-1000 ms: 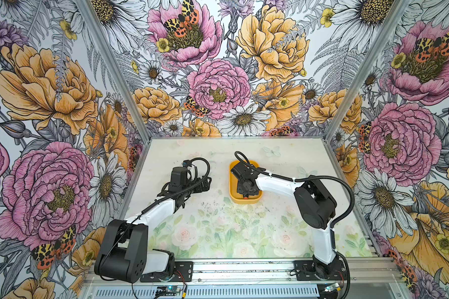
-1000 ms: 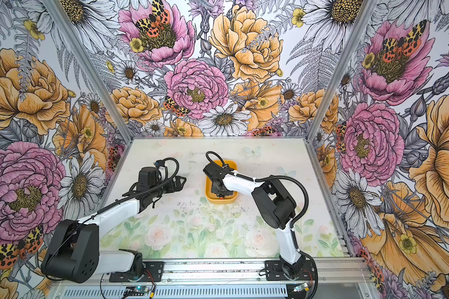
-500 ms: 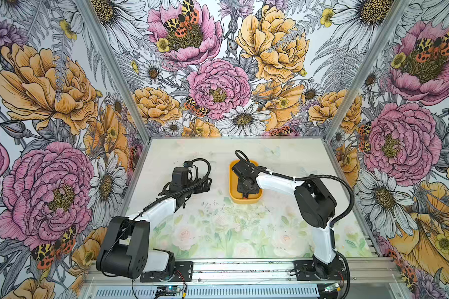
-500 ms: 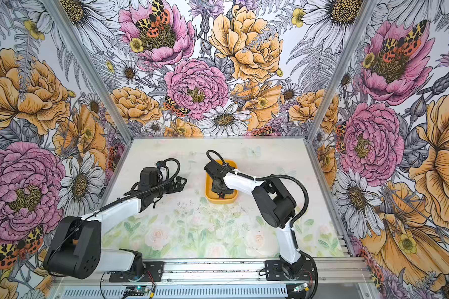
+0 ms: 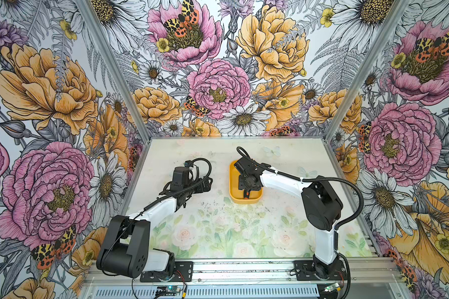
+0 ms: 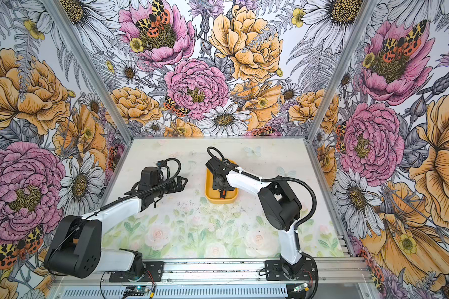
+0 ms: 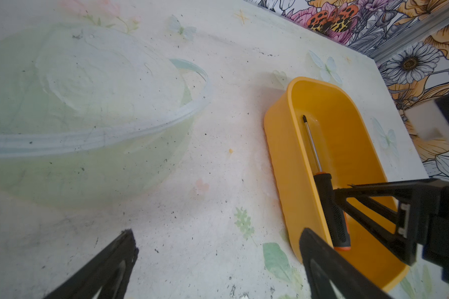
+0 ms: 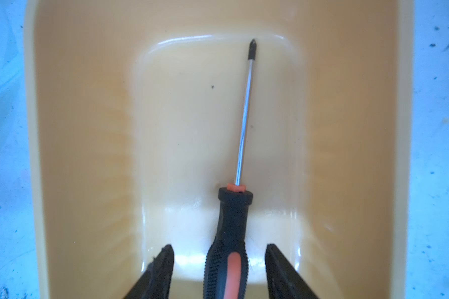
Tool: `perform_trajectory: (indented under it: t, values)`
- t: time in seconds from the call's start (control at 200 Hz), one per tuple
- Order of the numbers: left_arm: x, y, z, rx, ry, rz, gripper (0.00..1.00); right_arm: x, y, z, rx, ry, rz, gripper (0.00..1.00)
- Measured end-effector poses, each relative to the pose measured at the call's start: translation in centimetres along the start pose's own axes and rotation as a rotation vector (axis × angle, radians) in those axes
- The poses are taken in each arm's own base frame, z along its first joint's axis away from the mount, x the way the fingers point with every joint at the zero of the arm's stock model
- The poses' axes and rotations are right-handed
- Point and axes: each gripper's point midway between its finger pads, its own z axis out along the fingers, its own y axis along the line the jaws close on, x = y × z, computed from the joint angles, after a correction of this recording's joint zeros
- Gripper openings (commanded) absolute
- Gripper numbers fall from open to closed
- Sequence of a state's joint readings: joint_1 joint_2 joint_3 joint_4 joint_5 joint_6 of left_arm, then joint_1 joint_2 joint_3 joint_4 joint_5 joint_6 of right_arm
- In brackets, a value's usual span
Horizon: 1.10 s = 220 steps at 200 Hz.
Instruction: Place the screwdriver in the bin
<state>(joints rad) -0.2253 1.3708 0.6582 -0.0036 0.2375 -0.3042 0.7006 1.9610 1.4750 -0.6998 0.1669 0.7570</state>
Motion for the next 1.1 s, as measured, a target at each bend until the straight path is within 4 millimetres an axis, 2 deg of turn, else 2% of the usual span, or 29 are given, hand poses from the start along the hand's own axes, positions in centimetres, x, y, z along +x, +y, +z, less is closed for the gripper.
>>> perform_trajectory:
  t: [0.225, 0.395, 0.591, 0.731, 0.951, 1.101]
  values:
    - [0.0, 0.0, 0.0, 0.000, 0.000, 0.000, 0.99, -1.5, 0.2, -3.3, -0.057, -0.056, -0.107, 0.59]
    - [0.0, 0.0, 0.0, 0.000, 0.000, 0.000, 0.99, -2.1, -1.6, -5.8, -0.022, -0.125, -0.264, 0.59]
    - [0.0, 0.0, 0.0, -0.001, -0.001, 0.015, 0.99, -2.8, -5.7, -8.2, 0.056, -0.214, -0.375, 0.59]
    - [-0.5, 0.3, -0.3, -0.026, -0.023, 0.039, 0.99, -4.1, -10.1, -9.7, 0.091, -0.313, -0.352, 0.59]
    - [-3.9, 0.3, -2.9, -0.092, -0.162, 0.146, 0.99, -5.0, -16.9, -12.2, 0.102, -0.566, -0.226, 0.59]
    - [-6.1, 0.4, -4.7, -0.142, -0.278, 0.218, 0.99, -4.6, -20.9, -12.3, 0.115, -0.713, -0.136, 0.59]
